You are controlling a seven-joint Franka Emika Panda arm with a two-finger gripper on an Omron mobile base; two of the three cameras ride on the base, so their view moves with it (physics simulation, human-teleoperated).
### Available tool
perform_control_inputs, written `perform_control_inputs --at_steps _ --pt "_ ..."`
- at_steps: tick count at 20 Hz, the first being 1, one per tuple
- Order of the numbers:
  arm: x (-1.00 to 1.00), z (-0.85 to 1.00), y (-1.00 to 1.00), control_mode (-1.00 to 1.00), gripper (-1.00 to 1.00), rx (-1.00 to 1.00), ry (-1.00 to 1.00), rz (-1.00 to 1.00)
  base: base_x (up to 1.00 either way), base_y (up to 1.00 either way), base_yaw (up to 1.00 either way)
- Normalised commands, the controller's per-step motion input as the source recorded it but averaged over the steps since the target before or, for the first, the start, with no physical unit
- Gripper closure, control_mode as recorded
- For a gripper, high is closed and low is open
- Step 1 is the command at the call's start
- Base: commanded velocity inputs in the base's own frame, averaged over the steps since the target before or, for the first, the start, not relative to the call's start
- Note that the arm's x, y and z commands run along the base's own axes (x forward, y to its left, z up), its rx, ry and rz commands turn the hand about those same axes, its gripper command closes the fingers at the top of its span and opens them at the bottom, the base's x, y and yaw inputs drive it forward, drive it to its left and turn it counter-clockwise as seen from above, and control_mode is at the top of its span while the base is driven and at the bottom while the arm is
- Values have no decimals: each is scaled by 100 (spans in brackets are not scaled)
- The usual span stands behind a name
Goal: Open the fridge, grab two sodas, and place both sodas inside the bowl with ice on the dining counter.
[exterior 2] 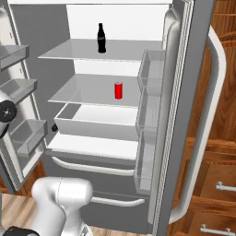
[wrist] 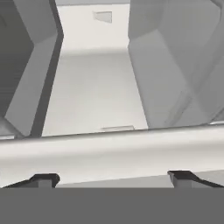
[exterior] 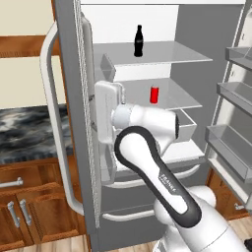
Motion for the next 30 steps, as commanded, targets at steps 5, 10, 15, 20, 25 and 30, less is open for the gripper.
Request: perform_control_inputs --at_steps 5,10,15,20,25,30 --pt "-94 30 -37 -100 -100 -4 -12 1 0 0 0" --pt "-85 51 -64 -100 -100 -9 -2 0 0 0 0" --pt "-71 52 -71 -100 -100 -23 5 0 0 0 0" --pt "-44 35 -67 -100 -100 -36 15 -8 0 0 0" --pt "-27 6 -63 -100 -100 -47 23 -13 0 0 0" --pt "-24 -59 -59 -100 -100 -46 26 -4 0 0 0"
